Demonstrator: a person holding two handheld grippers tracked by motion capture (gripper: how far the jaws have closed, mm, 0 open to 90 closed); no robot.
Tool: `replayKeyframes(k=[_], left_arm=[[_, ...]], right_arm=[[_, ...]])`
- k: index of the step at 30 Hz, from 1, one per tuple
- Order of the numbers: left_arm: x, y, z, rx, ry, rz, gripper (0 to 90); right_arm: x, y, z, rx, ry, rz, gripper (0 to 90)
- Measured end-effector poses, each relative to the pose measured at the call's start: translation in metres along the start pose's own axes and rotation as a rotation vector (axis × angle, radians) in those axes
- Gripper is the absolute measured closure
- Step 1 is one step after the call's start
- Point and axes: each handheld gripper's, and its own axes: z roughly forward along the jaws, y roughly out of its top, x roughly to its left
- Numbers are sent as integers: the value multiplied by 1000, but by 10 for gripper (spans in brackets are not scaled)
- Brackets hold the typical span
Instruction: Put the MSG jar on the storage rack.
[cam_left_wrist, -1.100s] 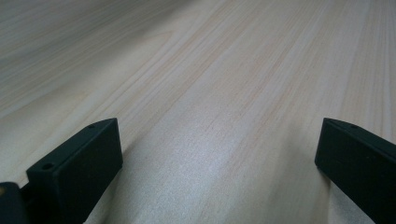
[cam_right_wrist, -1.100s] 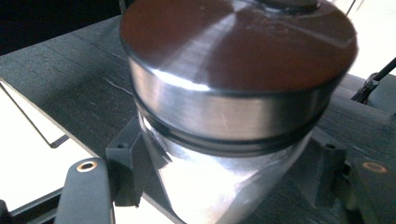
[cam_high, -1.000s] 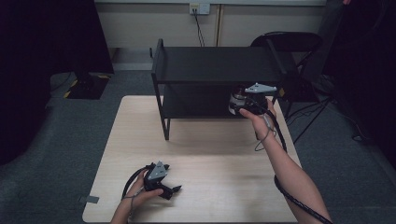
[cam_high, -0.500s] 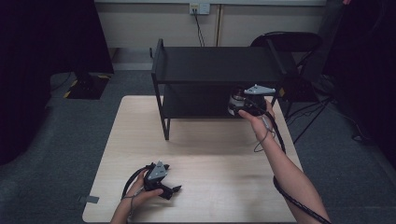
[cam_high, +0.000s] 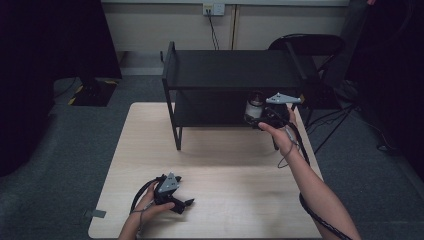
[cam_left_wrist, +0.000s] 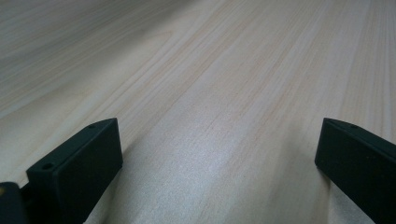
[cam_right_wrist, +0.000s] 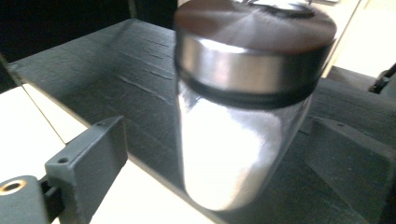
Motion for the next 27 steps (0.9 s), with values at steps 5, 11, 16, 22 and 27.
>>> replayKeyframes(k=[5, 11, 16, 22, 27], left_arm=[[0, 0, 0, 0, 0, 0, 0], [0, 0, 0, 0, 0, 0, 0], [0, 0, 0, 0, 0, 0, 0], [-3, -1, -1, 0, 20, -13, 0], [-4, -1, -1, 0, 29, -20, 0]], right_arm=[[-2, -6, -4, 0, 7, 7, 11], [-2, -18, -10, -8, 24, 2, 0], [-3, -25, -17, -18, 51, 2, 0], [-5, -35, -28, -12, 93, -8, 0], [-6, -53, -40, 2, 112, -3, 0]])
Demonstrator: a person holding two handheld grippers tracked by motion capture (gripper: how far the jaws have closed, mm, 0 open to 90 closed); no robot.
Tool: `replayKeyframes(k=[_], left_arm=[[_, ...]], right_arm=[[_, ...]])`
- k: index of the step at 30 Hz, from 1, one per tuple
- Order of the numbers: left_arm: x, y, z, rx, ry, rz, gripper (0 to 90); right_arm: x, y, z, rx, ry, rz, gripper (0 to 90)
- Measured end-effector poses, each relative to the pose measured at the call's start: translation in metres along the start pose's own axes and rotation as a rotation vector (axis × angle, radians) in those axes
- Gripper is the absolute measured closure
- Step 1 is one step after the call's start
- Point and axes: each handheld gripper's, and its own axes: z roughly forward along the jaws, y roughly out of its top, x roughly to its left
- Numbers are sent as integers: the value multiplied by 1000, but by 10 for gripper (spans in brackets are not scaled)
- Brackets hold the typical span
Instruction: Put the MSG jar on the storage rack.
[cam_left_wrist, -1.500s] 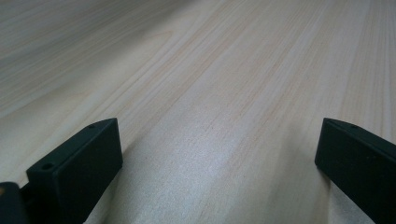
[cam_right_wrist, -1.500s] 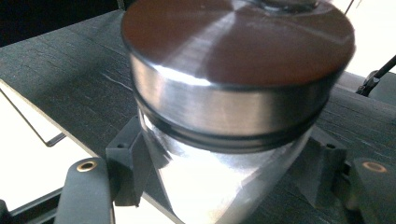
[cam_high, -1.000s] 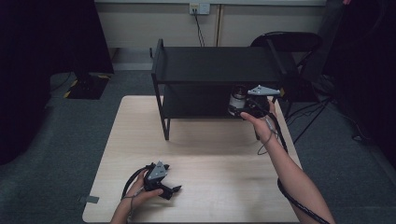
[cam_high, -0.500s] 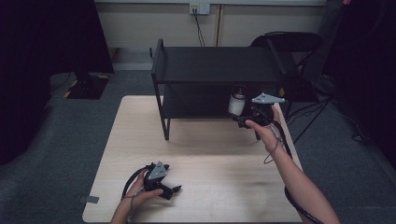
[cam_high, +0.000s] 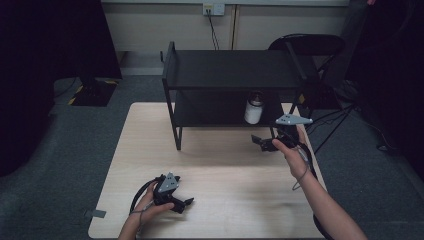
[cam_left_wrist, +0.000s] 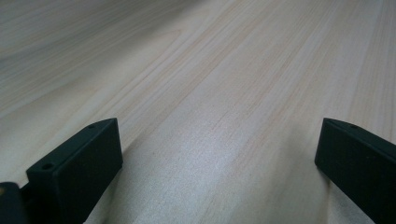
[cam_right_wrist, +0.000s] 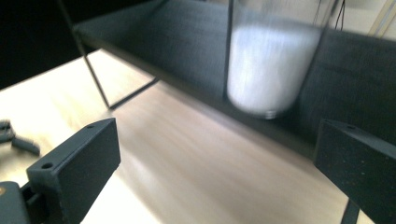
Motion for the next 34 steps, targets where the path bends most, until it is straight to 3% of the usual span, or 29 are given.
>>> replayKeyframes(k=[6, 15, 18, 23, 27, 29, 32, 34], left_arm=[[0, 0, 0, 0, 0, 0, 0], [0, 0, 0, 0, 0, 0, 0], [0, 0, 0, -1, 0, 0, 0], [0, 0, 0, 0, 0, 0, 0], [0, 0, 0, 0, 0, 0, 0], [0, 0, 0, 0, 0, -1, 0], [0, 0, 0, 0, 0, 0, 0], [0, 0, 0, 0, 0, -1, 0]], right_arm=[[-2, -31, -14, 34, 16, 16, 0], [5, -104, -36, 46, 16, 56, 0], [8, -121, -40, 62, 16, 76, 0], [13, -137, -43, 98, 28, 63, 0], [15, -147, -46, 93, 21, 80, 0], [19, -149, -47, 96, -1, 56, 0], [18, -151, -49, 92, 21, 49, 0], [21, -152, -51, 92, 6, 37, 0]])
